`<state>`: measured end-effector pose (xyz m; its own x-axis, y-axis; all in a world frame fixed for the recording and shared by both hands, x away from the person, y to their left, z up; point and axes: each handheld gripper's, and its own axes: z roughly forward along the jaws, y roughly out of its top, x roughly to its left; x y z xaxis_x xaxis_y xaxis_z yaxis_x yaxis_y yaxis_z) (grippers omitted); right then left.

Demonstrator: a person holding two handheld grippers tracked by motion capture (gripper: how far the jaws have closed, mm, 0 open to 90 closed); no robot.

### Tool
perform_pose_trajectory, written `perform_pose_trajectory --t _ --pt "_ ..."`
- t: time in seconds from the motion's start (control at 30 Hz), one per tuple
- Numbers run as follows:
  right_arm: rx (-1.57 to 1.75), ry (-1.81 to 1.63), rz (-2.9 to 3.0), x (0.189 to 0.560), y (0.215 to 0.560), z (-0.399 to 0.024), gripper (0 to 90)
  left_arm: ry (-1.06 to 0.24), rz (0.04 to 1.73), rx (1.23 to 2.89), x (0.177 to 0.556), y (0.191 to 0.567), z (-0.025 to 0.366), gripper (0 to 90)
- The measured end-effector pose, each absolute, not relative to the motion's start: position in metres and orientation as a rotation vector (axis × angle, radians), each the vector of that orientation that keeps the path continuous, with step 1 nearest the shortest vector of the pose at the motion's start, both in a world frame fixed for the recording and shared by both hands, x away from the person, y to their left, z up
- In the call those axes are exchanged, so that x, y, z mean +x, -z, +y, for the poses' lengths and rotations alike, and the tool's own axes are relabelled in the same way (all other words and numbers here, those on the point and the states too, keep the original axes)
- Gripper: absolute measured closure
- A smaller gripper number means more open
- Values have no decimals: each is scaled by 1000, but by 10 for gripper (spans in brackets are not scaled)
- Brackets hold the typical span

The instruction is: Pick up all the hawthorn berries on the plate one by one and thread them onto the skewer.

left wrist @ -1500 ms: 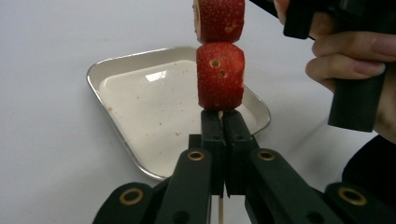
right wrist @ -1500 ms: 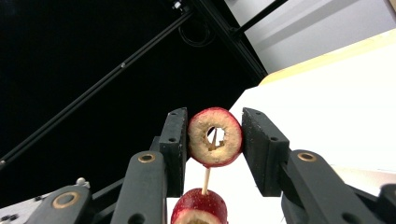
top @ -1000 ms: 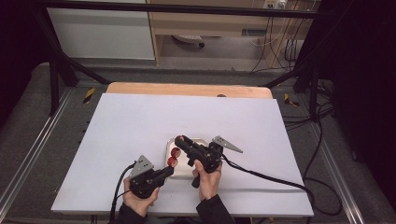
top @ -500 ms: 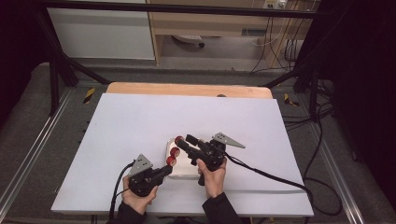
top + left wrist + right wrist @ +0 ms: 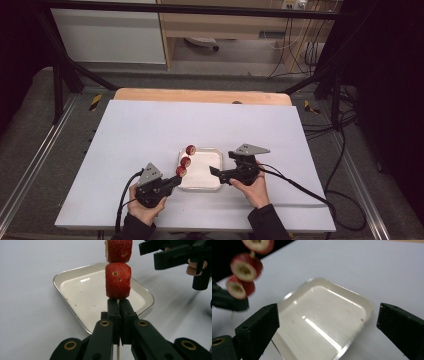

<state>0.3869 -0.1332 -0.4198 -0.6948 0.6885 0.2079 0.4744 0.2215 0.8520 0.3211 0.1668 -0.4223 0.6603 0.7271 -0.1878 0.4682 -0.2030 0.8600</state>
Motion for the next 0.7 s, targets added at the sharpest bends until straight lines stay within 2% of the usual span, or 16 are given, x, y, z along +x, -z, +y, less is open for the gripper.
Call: perform_pose_trajectory --t 0.17,0.7 --pt "1061 -1344 2335 383 425 -153 6 -315 938 1868 323 419 169 885" --pt "1010 -1261 2382 367 440 -213 6 -301 925 1964 341 401 169 882"
